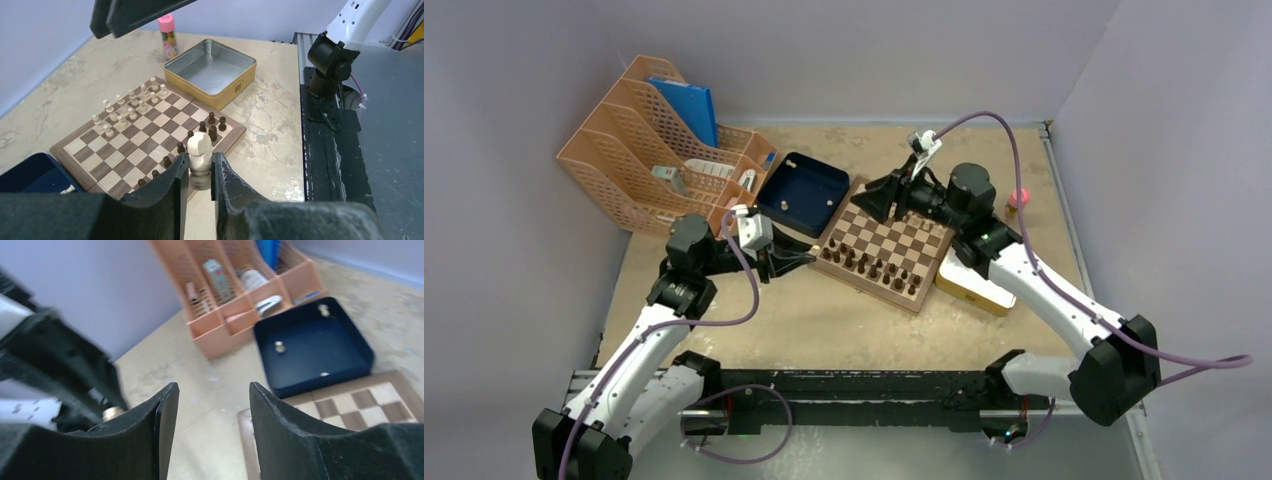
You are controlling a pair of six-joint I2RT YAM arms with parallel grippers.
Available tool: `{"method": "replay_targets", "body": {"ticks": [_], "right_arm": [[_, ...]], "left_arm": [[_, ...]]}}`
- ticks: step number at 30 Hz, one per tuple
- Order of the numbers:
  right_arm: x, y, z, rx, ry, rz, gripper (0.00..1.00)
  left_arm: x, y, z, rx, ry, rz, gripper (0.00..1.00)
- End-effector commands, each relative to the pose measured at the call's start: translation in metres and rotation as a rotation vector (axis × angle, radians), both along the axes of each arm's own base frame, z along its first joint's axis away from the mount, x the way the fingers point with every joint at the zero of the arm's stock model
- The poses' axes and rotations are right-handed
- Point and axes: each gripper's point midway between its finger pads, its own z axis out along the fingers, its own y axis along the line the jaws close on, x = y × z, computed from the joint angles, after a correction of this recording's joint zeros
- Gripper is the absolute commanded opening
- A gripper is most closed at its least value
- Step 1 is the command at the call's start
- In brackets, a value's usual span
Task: Set up the chess pieces on the board
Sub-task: Place the chess piece on the chessboard.
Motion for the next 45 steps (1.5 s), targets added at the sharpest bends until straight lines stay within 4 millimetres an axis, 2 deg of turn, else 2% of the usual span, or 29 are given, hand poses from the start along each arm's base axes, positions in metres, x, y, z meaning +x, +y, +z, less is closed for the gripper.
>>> {"method": "replay_targets", "body": {"ticks": [1,6,14,20,23,32,41,45], "right_arm": [[-0.046,0.016,0.018,0.018,-0.004,0.237,0.57],[-0.085,0.040,0.017,0.020,-0.012,0.363,0.58],[-0.101,0.052,0.010,0.014,0.024,0.437,0.58],[-0.093,0.056,-0.007,-0.021,0.054,0.406,0.58],[-0.094,0.060,-0.005,-0.010,0.057,0.427,0.53],[-0.089,0.071,-0.013,-0.030,0.075,0.469,0.52],[-0.090,0.077,-0.013,-0.002,0.082,0.487,0.39],[-0.091,0.080,-0.015,0.002,0.083,0.502,0.39]], "left_arm": [[-0.001,-0.003,0.024,-0.016,-0.141,-0.046,0.00],[0.008,-0.004,0.024,-0.018,-0.128,-0.029,0.00],[0.010,-0.006,0.024,-0.022,-0.117,-0.032,0.00],[0.012,-0.007,0.019,-0.019,-0.110,-0.041,0.00],[0.013,-0.008,0.018,-0.021,-0.107,-0.046,0.00],[0.014,-0.009,0.016,-0.021,-0.100,-0.056,0.00],[0.014,-0.011,0.013,-0.019,-0.091,-0.068,0.00],[0.015,-0.011,0.010,-0.015,-0.085,-0.068,0.00]]}}
